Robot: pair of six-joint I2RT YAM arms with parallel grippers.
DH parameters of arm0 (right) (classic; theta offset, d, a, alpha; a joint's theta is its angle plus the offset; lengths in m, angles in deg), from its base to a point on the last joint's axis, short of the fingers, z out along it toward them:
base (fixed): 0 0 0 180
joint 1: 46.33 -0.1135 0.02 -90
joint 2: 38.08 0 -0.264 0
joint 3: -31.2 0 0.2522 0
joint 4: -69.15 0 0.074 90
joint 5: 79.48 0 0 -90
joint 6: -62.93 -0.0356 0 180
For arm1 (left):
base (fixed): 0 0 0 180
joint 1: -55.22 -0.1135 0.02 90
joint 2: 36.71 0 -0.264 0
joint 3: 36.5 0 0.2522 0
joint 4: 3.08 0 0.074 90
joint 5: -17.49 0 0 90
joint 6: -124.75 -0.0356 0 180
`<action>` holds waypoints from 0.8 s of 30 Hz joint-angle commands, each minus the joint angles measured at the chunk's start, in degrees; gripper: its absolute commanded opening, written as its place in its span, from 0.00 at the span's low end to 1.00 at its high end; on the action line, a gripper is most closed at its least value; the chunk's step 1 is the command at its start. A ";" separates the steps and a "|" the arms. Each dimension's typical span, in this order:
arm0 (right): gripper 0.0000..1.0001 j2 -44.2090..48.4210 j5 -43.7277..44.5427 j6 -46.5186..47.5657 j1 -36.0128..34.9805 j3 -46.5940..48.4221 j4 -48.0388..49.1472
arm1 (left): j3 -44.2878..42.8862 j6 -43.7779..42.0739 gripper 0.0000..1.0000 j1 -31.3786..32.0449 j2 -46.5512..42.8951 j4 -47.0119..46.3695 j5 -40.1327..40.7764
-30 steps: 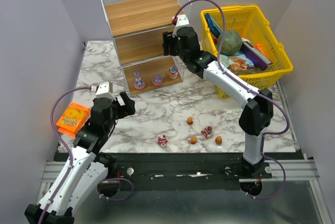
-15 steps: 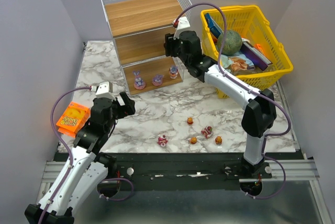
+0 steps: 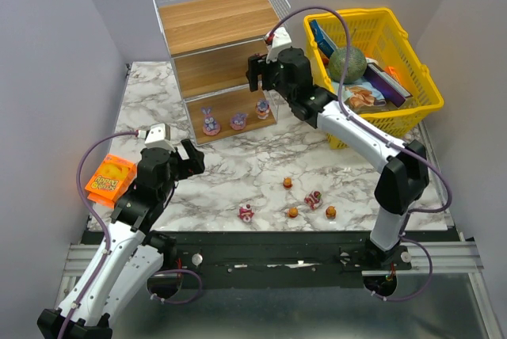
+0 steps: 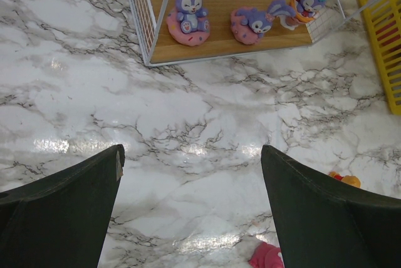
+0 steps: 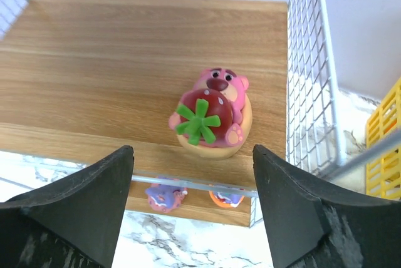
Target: Place and organize the plastic toys onto the shelf
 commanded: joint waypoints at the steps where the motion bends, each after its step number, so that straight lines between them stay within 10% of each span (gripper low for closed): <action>1: 0.84 4.35 -3.89 -0.30 0.22 0.01 -2.23 | -1.05 -0.69 0.99 0.21 0.16 -0.87 0.65; 16: 0.95 23.68 -33.67 5.66 -1.27 -22.18 -13.14 | -1.05 -0.78 0.99 0.21 0.96 -2.36 0.12; 24: 0.95 27.48 -29.58 2.36 -11.19 -37.51 -5.85 | -0.87 -0.25 0.99 0.21 1.04 -2.45 -0.15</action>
